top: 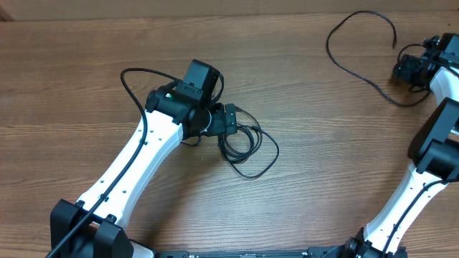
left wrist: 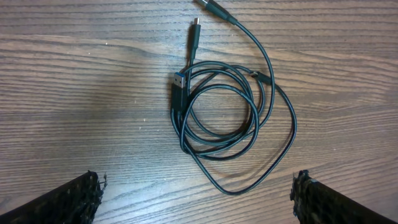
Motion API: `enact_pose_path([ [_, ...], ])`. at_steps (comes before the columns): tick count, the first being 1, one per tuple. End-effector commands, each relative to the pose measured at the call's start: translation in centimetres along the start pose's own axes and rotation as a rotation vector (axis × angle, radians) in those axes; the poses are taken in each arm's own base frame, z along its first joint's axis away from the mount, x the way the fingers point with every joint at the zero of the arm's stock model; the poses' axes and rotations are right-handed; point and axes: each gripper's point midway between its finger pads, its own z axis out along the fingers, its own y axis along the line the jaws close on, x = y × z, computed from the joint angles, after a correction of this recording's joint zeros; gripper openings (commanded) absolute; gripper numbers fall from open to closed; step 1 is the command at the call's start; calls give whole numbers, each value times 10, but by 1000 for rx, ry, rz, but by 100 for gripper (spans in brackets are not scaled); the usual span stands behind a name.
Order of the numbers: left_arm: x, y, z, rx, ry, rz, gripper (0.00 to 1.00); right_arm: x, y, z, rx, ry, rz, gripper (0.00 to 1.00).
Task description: Untangle cables
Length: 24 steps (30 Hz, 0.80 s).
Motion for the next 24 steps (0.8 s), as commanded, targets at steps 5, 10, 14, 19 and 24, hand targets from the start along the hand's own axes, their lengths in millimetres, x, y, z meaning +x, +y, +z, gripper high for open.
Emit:
enact_pose_path([
  [5,-2,4,0,-14,-8,-12,99,2,10,2,-29,1,-14,59],
  [10,-2,4,0,-14,-8,-12,100,12,13,9,-48,30,-11,50],
  [14,-2,4,0,-14,-8,-12,100,15,15,12,-57,38,-11,41],
  [19,-2,4,0,-14,-8,-12,99,19,15,15,-58,49,-11,34],
  [24,-2,4,0,-14,-8,-12,100,30,15,19,-58,87,-7,31],
])
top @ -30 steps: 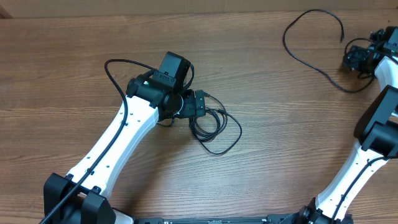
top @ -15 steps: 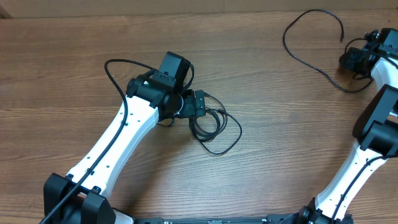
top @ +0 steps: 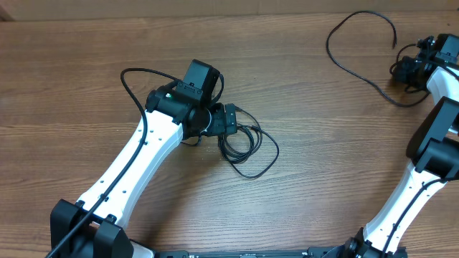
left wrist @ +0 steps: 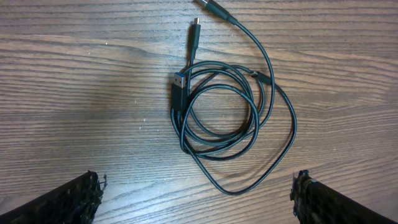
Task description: Untangle cables
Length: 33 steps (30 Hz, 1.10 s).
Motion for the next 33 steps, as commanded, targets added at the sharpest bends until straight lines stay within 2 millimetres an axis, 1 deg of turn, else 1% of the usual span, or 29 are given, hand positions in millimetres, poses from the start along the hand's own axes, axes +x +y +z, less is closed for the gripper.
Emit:
enact_pose_path([
  [1,-2,4,0,-14,-8,-12,100,22,2,14,-11,66,2,28],
  [4,-2,4,0,-14,-8,-12,100,25,2,14,-11,77,4,16],
  [10,-2,4,0,-14,-8,-12,100,26,2,14,-11,83,6,9],
  [14,-2,4,0,-14,-8,-12,100,16,5,6,-19,59,12,4],
  [17,-2,4,0,-14,-8,-12,100,-1,15,-8,-61,21,7,4],
  [20,-2,4,0,-14,-8,-12,100,-24,25,-28,-104,-34,1,4],
  [23,-2,4,0,-14,-8,-12,100,-47,32,-48,-128,-90,34,5],
  [26,-2,4,0,-14,-8,-12,100,-67,49,-71,-208,-142,15,5],
  [30,-2,4,0,-14,-8,-12,99,-85,76,-98,-348,-194,-17,5],
  [33,-2,4,0,-14,-8,-12,100,-91,94,-115,-451,-223,-42,4],
])
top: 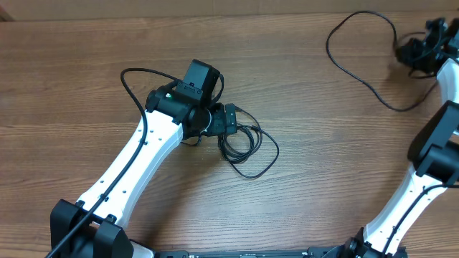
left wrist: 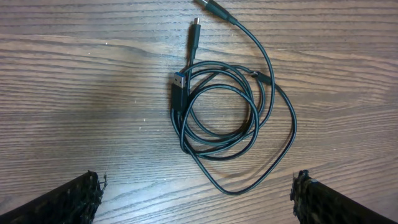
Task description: Untangle cables
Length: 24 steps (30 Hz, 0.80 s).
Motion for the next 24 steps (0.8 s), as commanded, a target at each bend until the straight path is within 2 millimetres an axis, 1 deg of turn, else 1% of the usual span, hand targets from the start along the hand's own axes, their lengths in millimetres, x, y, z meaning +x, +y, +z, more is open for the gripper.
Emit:
enact_pose_path([
  [1,-2,4,0,-13,-8,-12,100,-41,57,-41,-200,-101,-68,4],
  [6,-2,4,0,-13,-8,-12,99,-48,81,-39,-268,-120,-30,4],
  [9,-2,4,0,-13,-8,-12,99,-50,100,-36,-303,-133,-65,4],
  [10,-2,4,0,-13,-8,-12,100,-49,109,-33,-313,-131,-78,6],
  [12,-2,4,0,-13,-8,-12,99,-47,114,-31,-311,-125,-83,14],
  [14,-2,4,0,-13,-8,-12,99,-42,114,-26,-273,-110,-78,18],
  [16,-2,4,0,-13,-8,-12,99,-36,108,-20,-209,-86,-63,34],
  [18,-2,4,0,-13,-8,-12,99,-25,99,-15,-140,-49,-43,41],
  [20,-2,4,0,-13,-8,-12,100,-12,97,-12,-105,-1,-40,45],
  [21,-2,4,0,-13,-8,-12,99,-4,98,-11,-105,26,-52,46],
  [24,-2,4,0,-13,-8,-12,99,17,104,-6,-108,96,-93,54],
])
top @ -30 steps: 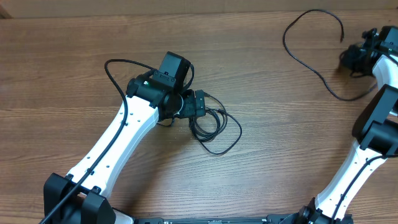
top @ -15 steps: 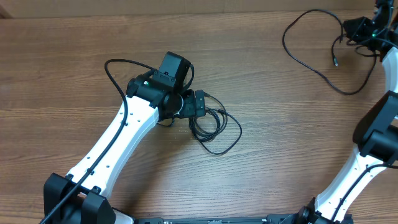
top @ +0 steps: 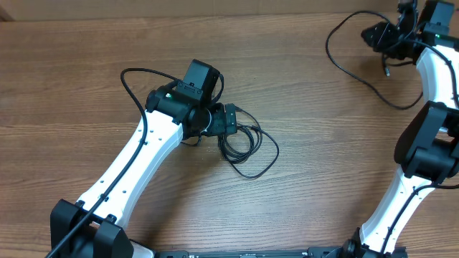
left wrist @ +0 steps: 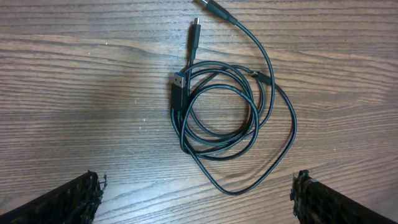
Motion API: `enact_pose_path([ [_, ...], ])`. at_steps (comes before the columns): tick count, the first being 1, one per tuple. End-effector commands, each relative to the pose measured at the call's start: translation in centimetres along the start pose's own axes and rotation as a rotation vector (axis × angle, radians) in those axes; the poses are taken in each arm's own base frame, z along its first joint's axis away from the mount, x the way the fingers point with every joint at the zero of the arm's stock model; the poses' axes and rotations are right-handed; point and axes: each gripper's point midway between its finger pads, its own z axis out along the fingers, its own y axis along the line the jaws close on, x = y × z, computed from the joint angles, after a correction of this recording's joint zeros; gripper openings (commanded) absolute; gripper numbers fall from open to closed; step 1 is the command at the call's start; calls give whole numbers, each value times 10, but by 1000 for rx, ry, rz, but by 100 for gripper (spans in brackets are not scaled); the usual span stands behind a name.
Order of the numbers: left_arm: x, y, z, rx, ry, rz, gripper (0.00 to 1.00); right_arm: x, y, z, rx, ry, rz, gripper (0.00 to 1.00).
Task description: Untangle cables
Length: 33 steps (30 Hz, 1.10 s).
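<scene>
A black USB cable lies wound in a tangled coil on the wooden table, its plugs at the top of the left wrist view. My left gripper hovers over it, open wide, with nothing between its fingers. Overhead, the same coil lies just in front of the left gripper. A second, loose black cable curves across the far right. My right gripper is at that cable's upper end; whether it grips the cable cannot be told.
The left arm's own black lead loops over the table to the left of its wrist. The table's far edge runs along the top of the overhead view.
The right gripper has moved left and further back, from the far right edge to the loose cable's upper end. That end now hangs lower. The left arm and the coil are unchanged.
The left gripper stayed open above the coiled cable throughout. The right gripper was first at the right edge beside the loose cable's lower bend, then slightly higher, then near the top right corner, and now over the cable's upper end.
</scene>
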Motion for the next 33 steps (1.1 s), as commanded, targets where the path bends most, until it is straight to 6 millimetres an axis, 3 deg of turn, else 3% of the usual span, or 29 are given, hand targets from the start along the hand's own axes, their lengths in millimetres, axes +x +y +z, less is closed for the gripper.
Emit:
enact_pose_path([
  [1,-2,4,0,-14,-8,-12,100,2,8,-5,35,9,-95,56],
  [4,-2,4,0,-14,-8,-12,100,15,7,5,66,39,-107,71],
  [7,-2,4,0,-14,-8,-12,100,23,4,16,126,56,-123,77],
  [12,-2,4,0,-14,-8,-12,100,8,-21,13,377,-14,-125,100],
  [15,-2,4,0,-14,-8,-12,100,1,-34,7,464,-54,-83,100],
  [20,-2,4,0,-14,-8,-12,100,4,-33,8,454,-42,-80,100],
  [27,-2,4,0,-14,-8,-12,100,33,18,36,138,77,-175,99],
  [33,-2,4,0,-14,-8,-12,100,59,29,54,112,167,-331,81],
])
